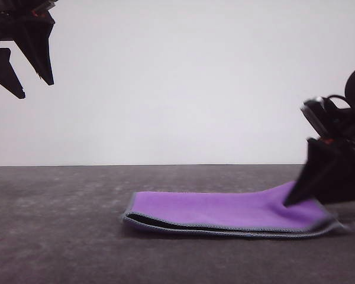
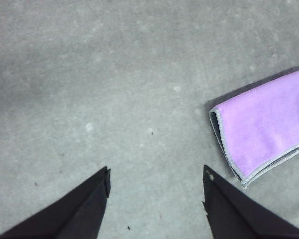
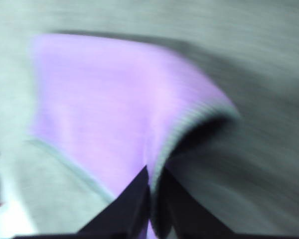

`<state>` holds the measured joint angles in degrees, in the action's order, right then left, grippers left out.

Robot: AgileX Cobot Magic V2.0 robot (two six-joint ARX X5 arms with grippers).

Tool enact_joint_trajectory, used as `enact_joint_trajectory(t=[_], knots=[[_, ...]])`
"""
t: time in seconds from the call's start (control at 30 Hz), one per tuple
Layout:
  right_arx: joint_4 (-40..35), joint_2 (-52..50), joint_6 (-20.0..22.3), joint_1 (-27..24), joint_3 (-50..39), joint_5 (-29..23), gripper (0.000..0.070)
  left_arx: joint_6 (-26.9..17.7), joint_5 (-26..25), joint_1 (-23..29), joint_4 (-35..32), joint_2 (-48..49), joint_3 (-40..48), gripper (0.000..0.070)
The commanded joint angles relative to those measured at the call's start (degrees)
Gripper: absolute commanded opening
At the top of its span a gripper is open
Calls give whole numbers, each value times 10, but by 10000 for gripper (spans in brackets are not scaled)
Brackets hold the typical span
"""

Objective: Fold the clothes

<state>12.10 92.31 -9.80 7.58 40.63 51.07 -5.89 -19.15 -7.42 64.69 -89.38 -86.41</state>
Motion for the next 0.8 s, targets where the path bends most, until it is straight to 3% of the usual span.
enact_joint_trajectory(t=[0.0,0.2,0.43,0.77], knots=[[-27,11,-23,12,0,23,4,4,2,-1,-1,-2,-6,354],[-125,11,-101,71,0,30,4,6,2,-2,-1,-2,-6,354],[-234,16,-182,150,2,3,4,6,2,-2,0,-2,-6,354],[-257,49,-209,219,51,-33,4,8,2,-2,1,-2,-6,354]])
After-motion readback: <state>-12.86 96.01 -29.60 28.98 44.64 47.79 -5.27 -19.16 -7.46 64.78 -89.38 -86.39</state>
